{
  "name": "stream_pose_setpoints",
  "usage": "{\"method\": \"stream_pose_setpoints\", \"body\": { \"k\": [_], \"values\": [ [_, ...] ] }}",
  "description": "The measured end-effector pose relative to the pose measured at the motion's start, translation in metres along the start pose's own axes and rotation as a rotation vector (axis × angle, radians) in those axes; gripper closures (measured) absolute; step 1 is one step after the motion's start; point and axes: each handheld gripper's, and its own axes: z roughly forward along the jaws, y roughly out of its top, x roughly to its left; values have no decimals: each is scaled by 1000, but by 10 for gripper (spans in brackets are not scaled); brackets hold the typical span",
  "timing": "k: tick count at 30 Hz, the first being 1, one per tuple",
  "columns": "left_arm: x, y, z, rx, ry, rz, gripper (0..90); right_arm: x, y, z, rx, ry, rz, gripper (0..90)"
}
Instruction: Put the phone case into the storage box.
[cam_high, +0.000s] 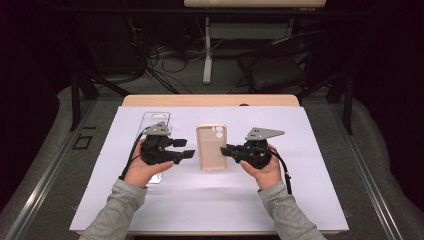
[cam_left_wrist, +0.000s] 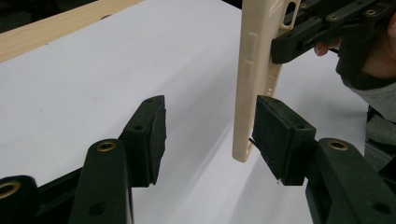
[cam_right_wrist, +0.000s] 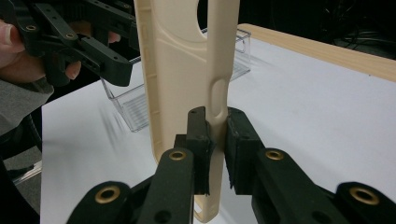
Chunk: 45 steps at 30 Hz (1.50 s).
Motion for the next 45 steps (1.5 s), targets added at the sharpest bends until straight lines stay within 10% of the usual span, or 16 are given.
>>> {"method": "stream_pose_setpoints", "body": {
  "k": [45],
  "values": [
    [1,5,-7,-103,121,-19,21,2,-2,0,-28,-57,4,813]
  ]
}}
